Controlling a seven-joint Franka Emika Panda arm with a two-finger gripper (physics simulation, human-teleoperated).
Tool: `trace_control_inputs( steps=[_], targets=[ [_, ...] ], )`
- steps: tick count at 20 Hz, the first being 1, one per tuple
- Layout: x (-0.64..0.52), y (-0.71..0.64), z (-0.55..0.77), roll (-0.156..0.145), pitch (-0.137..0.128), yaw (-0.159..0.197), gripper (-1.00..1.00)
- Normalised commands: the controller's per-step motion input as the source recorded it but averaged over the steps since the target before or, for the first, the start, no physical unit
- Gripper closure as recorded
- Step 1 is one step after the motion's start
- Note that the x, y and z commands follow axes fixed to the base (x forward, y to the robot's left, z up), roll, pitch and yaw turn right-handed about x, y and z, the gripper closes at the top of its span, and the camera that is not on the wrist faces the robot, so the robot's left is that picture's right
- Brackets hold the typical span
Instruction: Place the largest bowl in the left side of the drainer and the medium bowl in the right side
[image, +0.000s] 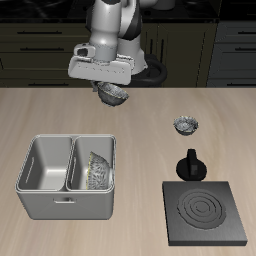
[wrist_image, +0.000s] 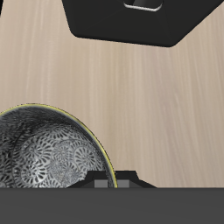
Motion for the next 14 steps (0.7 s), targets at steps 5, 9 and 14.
trace_control_inputs(
  steps=[5, 9, 14],
  targets=[
    [0.40, -0.36, 0.27, -0.066, 0.049, -0.007, 1.00],
    [0.63, -0.73, 0.22, -0.078, 0.102, -0.091, 1.00],
    [0.35, -0.54, 0.26, -0.072, 0.003, -0.055, 1.00]
  ],
)
